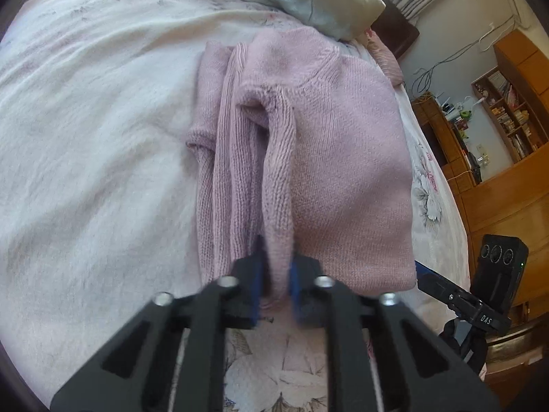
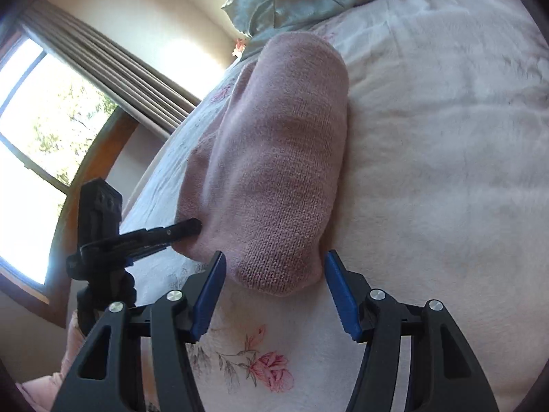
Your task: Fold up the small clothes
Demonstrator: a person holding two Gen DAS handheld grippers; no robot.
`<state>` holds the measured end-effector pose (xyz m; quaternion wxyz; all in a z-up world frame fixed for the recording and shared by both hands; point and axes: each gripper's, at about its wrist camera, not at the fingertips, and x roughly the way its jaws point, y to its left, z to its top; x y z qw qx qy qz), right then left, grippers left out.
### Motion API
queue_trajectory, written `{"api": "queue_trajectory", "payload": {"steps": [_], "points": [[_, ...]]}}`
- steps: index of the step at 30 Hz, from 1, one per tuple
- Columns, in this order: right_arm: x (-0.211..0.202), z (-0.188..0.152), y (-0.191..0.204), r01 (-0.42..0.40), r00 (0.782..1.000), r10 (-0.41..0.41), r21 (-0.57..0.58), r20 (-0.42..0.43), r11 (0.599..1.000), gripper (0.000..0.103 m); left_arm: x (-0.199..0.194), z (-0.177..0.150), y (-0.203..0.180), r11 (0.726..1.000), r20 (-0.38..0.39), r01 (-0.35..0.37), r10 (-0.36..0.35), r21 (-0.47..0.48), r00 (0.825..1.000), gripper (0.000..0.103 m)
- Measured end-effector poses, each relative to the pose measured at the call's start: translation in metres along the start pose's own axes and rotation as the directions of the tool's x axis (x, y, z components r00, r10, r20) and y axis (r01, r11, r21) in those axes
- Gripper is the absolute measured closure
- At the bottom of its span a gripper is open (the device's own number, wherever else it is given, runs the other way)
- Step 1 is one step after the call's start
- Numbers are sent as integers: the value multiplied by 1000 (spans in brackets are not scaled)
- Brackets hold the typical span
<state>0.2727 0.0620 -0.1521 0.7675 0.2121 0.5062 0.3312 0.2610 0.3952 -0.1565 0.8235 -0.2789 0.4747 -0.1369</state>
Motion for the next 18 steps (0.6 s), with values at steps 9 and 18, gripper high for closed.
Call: {"api": "queue_trajectory", "payload": {"steps": [9,18], "points": [[21,-1,16,71,995,-75,-75,-60,995,71,-43,-11,22,1000,109,-1,-1,10,994,98],[33,-4,30,176,974,-200,-200,-109,964,66,-21,-20,33,999,77,-19,16,37,997,93]]}}
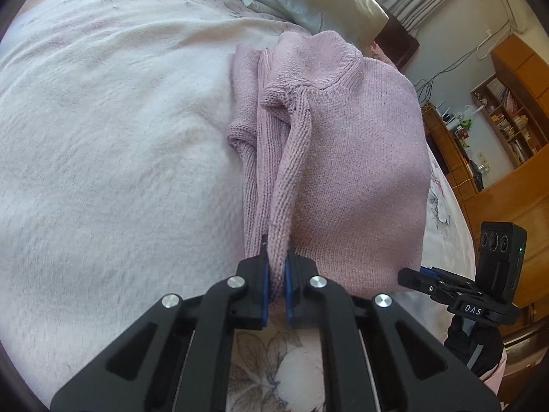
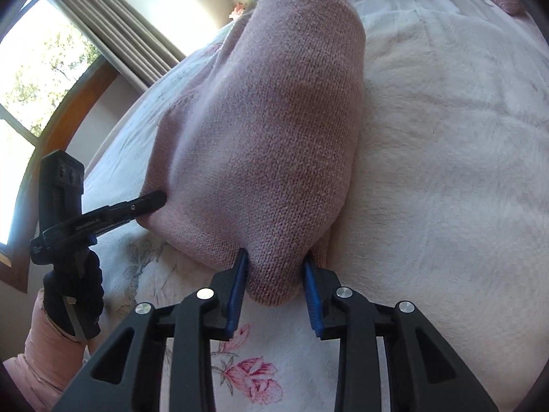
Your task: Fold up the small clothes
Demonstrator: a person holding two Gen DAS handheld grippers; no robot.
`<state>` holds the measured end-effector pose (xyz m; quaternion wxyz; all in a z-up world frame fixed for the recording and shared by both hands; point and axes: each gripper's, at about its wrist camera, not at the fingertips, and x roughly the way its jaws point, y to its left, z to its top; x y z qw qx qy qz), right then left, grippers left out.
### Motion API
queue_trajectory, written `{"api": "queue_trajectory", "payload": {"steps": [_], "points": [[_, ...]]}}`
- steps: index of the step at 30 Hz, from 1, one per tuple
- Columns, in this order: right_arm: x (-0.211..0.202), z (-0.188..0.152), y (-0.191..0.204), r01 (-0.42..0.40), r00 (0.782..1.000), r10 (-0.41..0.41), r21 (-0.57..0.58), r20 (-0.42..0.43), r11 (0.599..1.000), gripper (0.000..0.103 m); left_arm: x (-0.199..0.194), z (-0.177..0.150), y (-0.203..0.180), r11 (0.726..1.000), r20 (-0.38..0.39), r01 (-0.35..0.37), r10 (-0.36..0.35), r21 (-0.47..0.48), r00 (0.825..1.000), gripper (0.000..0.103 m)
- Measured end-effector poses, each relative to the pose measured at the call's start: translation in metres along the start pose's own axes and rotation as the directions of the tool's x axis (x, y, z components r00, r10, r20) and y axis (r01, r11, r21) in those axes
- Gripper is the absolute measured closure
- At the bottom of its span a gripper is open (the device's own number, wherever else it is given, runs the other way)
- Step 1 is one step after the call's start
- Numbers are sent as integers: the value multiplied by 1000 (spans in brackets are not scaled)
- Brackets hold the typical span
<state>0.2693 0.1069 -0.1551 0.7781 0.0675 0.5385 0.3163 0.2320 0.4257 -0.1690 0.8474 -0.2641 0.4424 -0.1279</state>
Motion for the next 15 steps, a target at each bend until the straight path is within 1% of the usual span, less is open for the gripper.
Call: {"api": "queue_trajectory", "payload": {"steps": [1,2,3,4,5,7,8,10,12,15], "points": [[-4,3,1,-1,1000,1,-9,-5,1000,64,-5,2,-2,1000,-5,1,-1,14,1000,90],[-11,5,3,-3,1000,3,-11,1,1000,56,-12,3,-2,1000,0,-6,6,23,1000,86],[-19,9,3,-2,1000,2,-17,19,1000,48,-20,7,-3,999,16,-18,17,32,1000,74],[-29,10,1,8,999,-6,-28,42,1000,45,-28,13,-5,999,42,-31,29,38,999,67],[-36,12,-2,18,998,-16,-34,60,999,43,-35,20,-5,999,68,-30,27,40,997,66],[-43,23,-9,13,997,-10,-30,78,999,43,-42,42,-6,999,105,-34,30,37,994,64],[-43,28,-12,17,997,-15,-24,80,1000,43,-41,54,-8,999,115,-33,29,31,993,63],[-40,38,-16,28,996,-27,-15,83,999,43,-30,83,-11,1000,117,-22,20,19,993,57],[-35,45,-22,0,997,0,2,82,1000,43,-10,109,-19,999,100,-48,47,16,994,55],[-29,46,-27,-11,996,10,12,90,1000,43,29,139,-22,996,34,-91,91,8,995,53]]}}
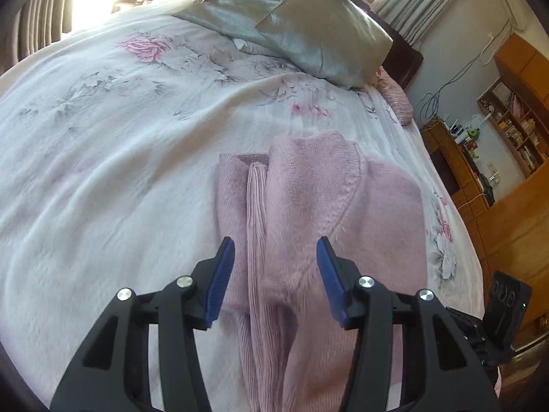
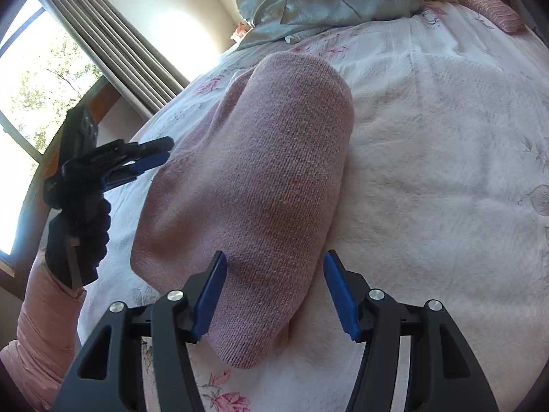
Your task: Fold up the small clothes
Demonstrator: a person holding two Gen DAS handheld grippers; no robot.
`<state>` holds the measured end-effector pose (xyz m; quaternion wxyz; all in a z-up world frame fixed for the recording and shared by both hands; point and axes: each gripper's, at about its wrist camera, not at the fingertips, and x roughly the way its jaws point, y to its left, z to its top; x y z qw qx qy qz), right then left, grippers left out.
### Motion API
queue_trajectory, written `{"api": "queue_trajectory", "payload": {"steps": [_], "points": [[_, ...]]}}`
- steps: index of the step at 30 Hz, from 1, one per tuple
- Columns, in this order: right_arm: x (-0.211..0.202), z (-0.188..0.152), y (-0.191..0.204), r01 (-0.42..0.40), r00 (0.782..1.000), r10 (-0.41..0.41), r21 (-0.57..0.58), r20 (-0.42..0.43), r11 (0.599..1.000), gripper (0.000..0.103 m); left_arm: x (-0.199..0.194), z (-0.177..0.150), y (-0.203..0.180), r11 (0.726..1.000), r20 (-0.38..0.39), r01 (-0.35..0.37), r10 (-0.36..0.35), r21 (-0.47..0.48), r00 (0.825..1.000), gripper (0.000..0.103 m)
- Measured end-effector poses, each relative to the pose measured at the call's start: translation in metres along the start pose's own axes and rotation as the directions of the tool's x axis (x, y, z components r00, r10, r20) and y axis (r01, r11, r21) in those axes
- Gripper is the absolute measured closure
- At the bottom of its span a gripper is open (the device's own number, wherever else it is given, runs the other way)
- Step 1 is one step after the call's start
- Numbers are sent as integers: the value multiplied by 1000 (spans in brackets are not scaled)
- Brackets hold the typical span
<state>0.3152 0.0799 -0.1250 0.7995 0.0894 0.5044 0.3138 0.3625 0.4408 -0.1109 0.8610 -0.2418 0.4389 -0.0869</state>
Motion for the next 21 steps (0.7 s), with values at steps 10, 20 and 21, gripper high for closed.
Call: {"api": "queue_trajectory", "payload": {"steps": [10,20,21], "points": [[5,-5,-3,-24,1000,24,-22,18,999,43,-15,-12,5,994,137,80,-69,-76,988,86],[25,0,10,2,1000,-3,-31,-16,1000,43,15,-20,36,996,66,14,-8,-83,998,84],[24,0,8,0,1000,-1,-27,-19,1000,43,12,-20,35,996,63,22,-16,-83,998,83]]}}
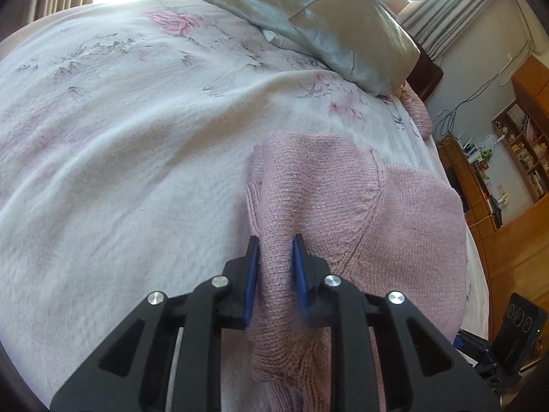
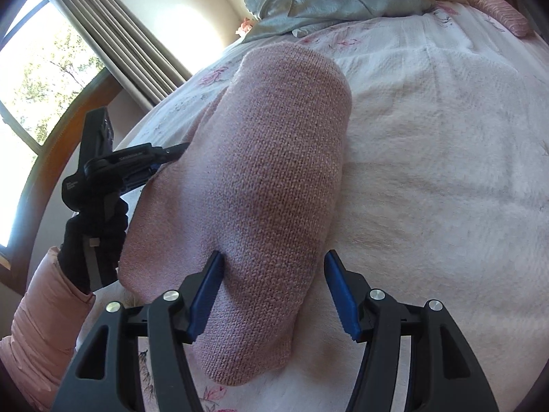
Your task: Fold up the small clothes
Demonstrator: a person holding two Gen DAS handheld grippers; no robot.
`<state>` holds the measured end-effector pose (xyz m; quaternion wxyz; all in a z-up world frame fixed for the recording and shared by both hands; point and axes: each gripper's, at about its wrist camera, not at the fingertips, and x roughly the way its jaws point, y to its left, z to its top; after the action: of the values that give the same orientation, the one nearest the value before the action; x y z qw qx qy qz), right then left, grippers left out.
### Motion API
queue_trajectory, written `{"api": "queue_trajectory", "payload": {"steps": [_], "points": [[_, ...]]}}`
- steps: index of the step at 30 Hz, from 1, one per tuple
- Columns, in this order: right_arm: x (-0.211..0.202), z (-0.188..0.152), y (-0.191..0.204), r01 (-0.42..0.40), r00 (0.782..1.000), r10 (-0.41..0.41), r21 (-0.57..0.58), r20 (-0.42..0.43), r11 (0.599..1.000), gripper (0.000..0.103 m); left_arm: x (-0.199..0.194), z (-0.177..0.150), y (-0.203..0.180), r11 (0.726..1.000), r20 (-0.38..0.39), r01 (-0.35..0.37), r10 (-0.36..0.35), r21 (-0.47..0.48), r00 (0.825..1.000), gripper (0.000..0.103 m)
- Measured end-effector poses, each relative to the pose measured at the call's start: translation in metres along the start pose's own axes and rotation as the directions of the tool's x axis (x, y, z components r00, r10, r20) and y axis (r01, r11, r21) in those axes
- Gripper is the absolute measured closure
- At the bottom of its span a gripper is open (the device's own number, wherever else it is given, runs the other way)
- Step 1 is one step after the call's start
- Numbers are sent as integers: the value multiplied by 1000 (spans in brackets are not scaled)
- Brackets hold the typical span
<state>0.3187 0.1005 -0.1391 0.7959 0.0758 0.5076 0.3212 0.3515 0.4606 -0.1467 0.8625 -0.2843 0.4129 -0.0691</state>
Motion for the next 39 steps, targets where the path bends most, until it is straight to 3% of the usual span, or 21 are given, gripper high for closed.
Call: {"api": "queue_trajectory", "payload": {"steps": [2,4,7,11,15,21,26,31,33,36,38,39], "points": [[-6,-1,0,1,1000,-1,1,6,1000,43,-11,-1,1,1000,-5,10,-10,-9,1000,78],[-20,-2,3,5,1000,-5,-14,31,1000,43,-30,-6,1,1000,3,3,-3,-12,1000,59],[-39,-3,5,-14,998,15,-22,66,1000,42,-61,-20,2,998,29,56,-56,-4,998,37],[-55,0,0,-73,992,72,7,100,997,36,-77,-41,6,990,-9,139,-139,-29,990,30],[-54,7,-7,-80,992,76,36,104,996,34,-63,-51,7,975,-44,205,-209,-89,977,29],[-37,12,-17,-136,988,129,83,87,987,31,-20,-55,11,975,-107,173,-188,-136,976,29],[-15,22,-29,-194,979,184,123,87,973,28,8,-47,5,955,-147,255,-277,-155,950,29],[12,33,-41,-237,971,227,174,74,956,25,30,-40,-10,942,-179,303,-325,-141,928,15],[26,36,-45,-276,961,267,201,70,940,14,35,-40,-15,940,-194,320,-337,-115,921,14],[49,38,-49,-337,941,332,243,62,910,9,39,-41,-17,931,-203,351,-366,-104,908,14],[56,40,-45,-349,937,342,243,70,905,10,38,-43,-18,926,-200,364,-377,-99,904,24],[57,41,-42,-346,938,339,243,72,906,16,39,-45,-16,921,-202,375,-389,-106,899,39]]}}
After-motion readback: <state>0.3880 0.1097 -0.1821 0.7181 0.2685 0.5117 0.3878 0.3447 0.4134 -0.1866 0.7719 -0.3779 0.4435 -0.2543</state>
